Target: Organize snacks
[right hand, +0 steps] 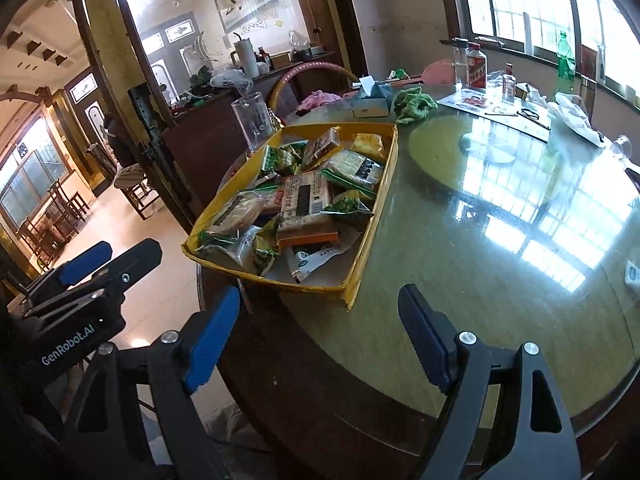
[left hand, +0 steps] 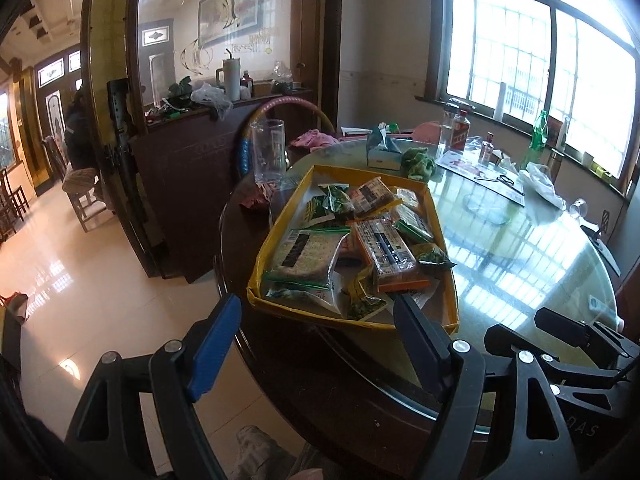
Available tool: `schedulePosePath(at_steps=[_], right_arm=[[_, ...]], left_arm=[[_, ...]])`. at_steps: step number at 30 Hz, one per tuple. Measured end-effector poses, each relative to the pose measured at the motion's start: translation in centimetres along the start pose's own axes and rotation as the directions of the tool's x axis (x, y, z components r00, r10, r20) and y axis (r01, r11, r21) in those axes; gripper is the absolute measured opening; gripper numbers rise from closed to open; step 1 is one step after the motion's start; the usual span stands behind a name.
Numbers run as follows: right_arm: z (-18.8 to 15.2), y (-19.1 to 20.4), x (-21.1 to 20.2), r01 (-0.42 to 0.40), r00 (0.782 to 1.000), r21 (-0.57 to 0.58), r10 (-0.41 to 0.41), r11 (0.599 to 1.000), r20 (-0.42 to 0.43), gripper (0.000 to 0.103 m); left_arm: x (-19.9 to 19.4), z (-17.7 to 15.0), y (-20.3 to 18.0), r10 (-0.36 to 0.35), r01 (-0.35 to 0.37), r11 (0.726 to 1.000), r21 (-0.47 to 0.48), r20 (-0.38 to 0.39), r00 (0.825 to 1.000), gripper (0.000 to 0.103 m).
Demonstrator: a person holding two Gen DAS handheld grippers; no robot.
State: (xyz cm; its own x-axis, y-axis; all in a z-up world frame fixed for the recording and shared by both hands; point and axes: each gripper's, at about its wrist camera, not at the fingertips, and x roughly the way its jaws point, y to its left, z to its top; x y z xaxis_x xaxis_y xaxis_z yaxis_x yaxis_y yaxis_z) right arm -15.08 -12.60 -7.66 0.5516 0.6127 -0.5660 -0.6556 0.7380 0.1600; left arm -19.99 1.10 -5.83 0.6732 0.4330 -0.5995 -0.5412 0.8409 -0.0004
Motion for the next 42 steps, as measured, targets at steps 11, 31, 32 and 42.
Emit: schedulePosePath(at_steps=[11, 31, 32, 42], right_arm=[[-0.2, -0.2, -0.2, 0.016, 1.0, 0.015, -0.016, 1.0, 0.001, 0.083], [0.2, 0.2, 2.8, 0.051, 0.998, 0.015, -0.05, 0.999, -0.049, 0.083], [0.2, 0.2, 3.0, 0.059, 0.997, 0.01, -0.059, 0.998, -0.053, 0.083], [0.3, 0.8, 4.3, 0.12, 0.99, -0.022, -0.122, 0.992, -0.067, 0.083]], left_arm=[[0.2, -0.5, -0.8, 0.052, -0.051, 0.998, 0.034, -0.019, 0.998, 0.079], [3.1, -1.0, 0.5, 0.034, -0.033, 0.999, 0.014, -0.106, 0.994, 0.079], [3.1, -1.0, 0.6, 0.035, -0.034, 0.999, 0.015, -0.106, 0.994, 0.079], [4.6, -0.8, 1.6, 0.005, -0.005, 1.0, 0.004, -0.115, 0.993, 0.079]])
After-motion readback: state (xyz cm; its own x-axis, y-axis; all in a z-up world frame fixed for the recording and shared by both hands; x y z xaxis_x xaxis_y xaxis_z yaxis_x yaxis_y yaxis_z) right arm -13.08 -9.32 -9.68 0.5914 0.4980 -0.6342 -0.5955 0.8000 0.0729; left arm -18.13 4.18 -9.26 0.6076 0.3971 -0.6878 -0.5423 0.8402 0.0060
